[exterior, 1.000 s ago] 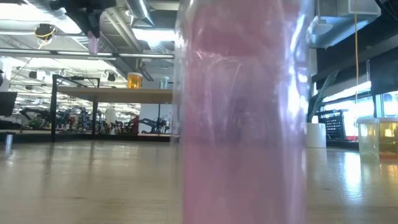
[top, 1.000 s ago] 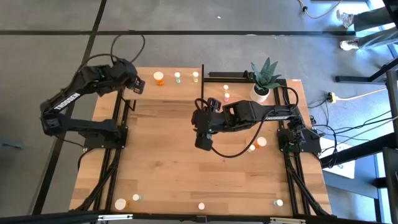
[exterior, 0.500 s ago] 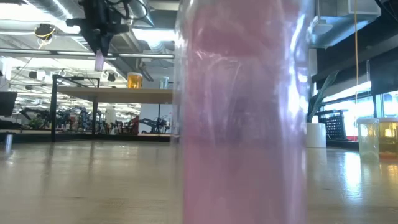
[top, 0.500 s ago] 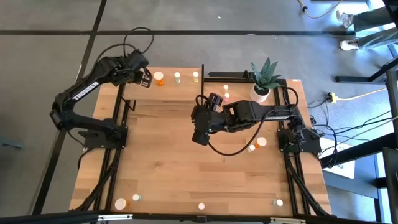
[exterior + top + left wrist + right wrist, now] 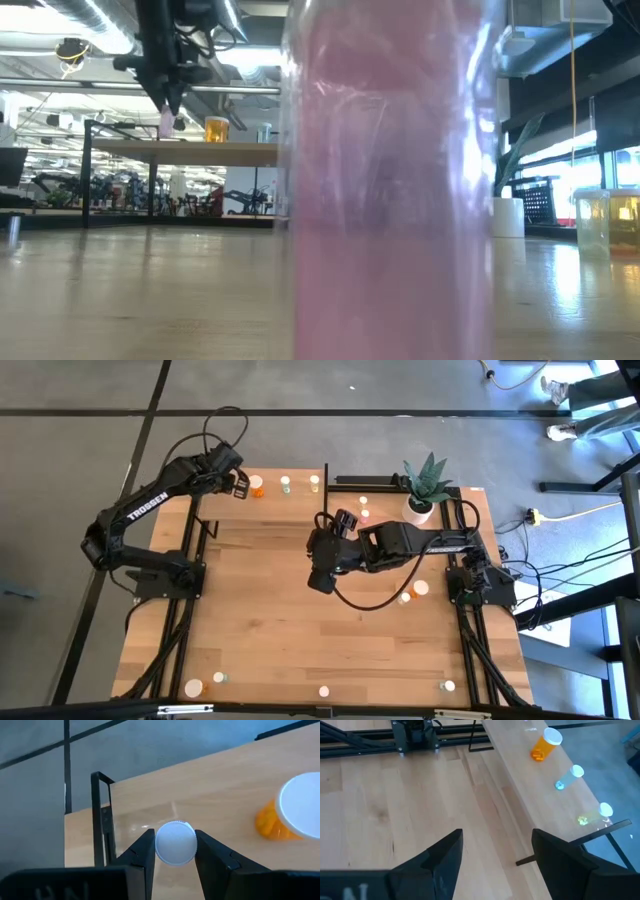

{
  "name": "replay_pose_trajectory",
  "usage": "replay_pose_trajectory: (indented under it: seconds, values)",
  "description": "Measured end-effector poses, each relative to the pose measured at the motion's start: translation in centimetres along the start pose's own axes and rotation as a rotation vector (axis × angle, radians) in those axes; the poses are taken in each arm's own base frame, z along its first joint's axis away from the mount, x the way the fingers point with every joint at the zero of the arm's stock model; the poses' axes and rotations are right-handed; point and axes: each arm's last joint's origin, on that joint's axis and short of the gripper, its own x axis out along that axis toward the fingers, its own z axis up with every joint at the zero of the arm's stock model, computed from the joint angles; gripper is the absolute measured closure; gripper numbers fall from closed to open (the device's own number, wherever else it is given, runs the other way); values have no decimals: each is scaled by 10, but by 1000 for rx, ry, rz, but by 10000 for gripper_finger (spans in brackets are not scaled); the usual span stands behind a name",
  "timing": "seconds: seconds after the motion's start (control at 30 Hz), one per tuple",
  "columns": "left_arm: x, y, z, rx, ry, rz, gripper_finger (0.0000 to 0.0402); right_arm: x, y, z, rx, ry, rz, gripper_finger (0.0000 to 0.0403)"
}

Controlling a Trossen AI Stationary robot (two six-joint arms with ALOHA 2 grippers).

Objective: Pick and place medicine bottles onto shelf by color
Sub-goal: Put the middle pink pill bottle on the shelf

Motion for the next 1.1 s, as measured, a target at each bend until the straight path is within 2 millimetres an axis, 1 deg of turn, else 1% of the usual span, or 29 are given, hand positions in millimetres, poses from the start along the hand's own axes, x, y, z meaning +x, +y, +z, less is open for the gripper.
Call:
replay_pose_trajectory:
  seconds: [0.17,0.37,0.6,1.1]
  values:
    - [9,7,-2,-25,32,33,301,0,-1,0,11,-14,-45,166]
    - [20,15,-2,-68,68,17,301,0,-3,2,32,-39,-100,166]
    - [22,15,1,-92,45,-1,301,0,-2,6,58,-79,-105,166]
    - [22,14,4,-96,16,-12,301,1,-5,6,62,-76,-109,166]
